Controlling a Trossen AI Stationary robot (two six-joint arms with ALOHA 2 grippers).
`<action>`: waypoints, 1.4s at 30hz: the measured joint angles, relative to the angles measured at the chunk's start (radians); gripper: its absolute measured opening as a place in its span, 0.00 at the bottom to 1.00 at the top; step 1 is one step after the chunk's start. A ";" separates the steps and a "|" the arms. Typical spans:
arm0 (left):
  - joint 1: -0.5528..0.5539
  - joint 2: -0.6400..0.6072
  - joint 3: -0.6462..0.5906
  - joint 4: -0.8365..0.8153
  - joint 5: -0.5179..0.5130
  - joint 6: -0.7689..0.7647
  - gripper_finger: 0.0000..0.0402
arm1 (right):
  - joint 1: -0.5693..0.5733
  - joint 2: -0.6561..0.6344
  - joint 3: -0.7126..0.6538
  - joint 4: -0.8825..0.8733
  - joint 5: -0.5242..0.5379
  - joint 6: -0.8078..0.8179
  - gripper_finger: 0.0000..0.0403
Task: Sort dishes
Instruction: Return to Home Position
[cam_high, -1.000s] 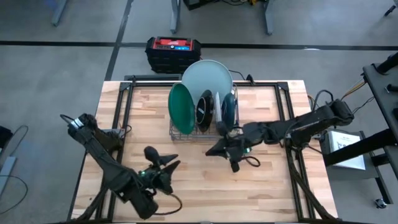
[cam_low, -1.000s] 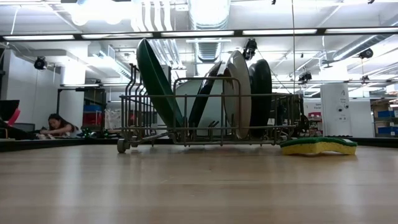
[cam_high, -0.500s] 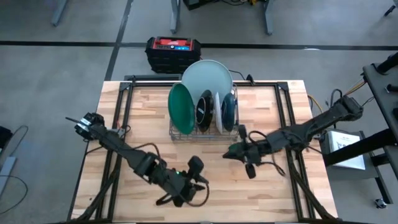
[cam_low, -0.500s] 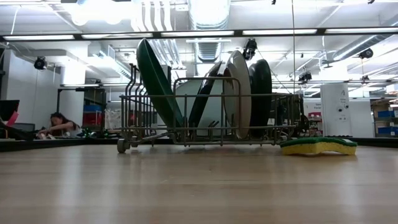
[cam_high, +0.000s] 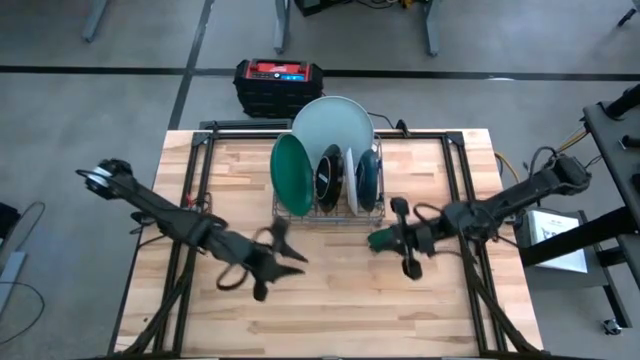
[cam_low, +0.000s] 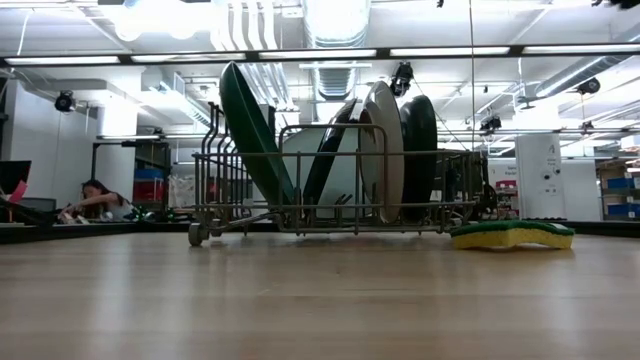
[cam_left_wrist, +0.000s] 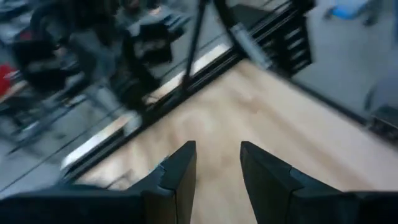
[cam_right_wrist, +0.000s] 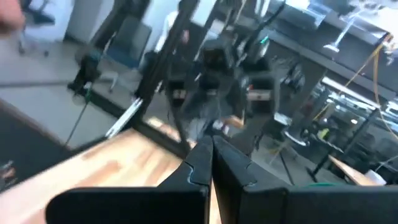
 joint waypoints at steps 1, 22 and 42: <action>-0.001 -0.044 -0.052 0.023 -0.033 -0.003 0.29 | -0.044 0.011 -0.002 0.032 -0.047 0.013 0.00; 0.064 -0.798 -0.623 0.119 -0.186 0.020 0.29 | -0.395 -0.349 -0.244 0.024 -0.327 0.011 0.00; 0.064 -1.223 -0.891 0.004 -0.211 -0.087 0.29 | -0.395 -0.965 -0.550 -0.101 -0.302 0.129 0.00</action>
